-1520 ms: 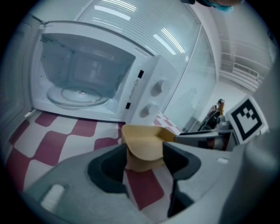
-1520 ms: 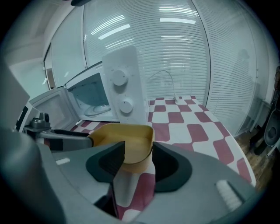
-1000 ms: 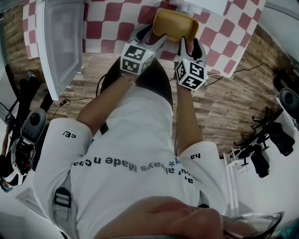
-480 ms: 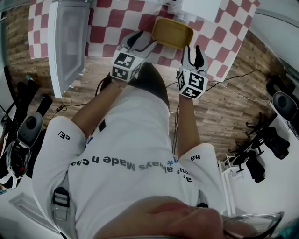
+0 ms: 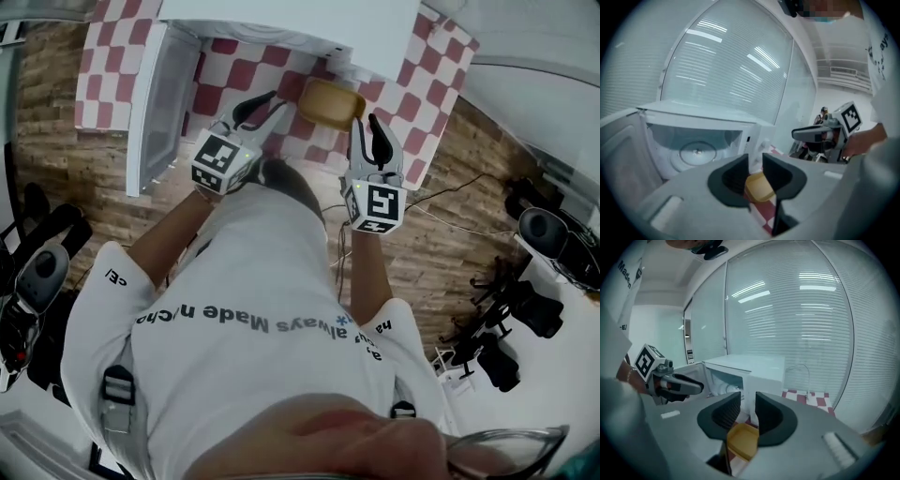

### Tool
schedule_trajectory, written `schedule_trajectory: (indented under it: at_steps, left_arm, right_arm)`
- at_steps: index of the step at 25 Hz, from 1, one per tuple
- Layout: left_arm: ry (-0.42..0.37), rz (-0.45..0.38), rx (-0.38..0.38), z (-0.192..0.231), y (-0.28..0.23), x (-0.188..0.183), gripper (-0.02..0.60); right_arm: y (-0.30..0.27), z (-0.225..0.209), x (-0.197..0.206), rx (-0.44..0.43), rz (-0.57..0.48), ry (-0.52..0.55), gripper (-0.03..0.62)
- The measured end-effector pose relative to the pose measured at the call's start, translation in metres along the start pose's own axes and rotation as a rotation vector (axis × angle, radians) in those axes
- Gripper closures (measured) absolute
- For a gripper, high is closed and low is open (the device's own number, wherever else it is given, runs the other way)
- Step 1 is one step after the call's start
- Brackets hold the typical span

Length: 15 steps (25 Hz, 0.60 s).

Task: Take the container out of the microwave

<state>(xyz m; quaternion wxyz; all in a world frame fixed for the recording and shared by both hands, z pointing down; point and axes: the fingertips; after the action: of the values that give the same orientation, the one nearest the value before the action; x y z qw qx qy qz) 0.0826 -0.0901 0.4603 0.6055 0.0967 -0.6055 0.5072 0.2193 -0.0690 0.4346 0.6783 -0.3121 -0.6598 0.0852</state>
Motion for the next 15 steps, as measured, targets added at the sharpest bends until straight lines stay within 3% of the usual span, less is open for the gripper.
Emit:
schedule_trajectory:
  at_steps: [15]
  left_arm:
    - [-0.103,-0.23,0.031,-0.023,0.093,-0.128,0.572]
  right_arm:
    - [0.054,0.086,-0.137,-0.162,-0.165,0.078,0.537]
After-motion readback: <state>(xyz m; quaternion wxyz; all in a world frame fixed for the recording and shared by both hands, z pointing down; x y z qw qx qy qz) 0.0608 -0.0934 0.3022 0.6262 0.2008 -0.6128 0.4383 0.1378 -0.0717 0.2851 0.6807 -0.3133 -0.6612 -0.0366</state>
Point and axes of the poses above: the fingertips, and each gripper's own axes: y backward along the fingers, z to its left, x out of its underside, and after that the axes turned 7 degrees about z, right-handed
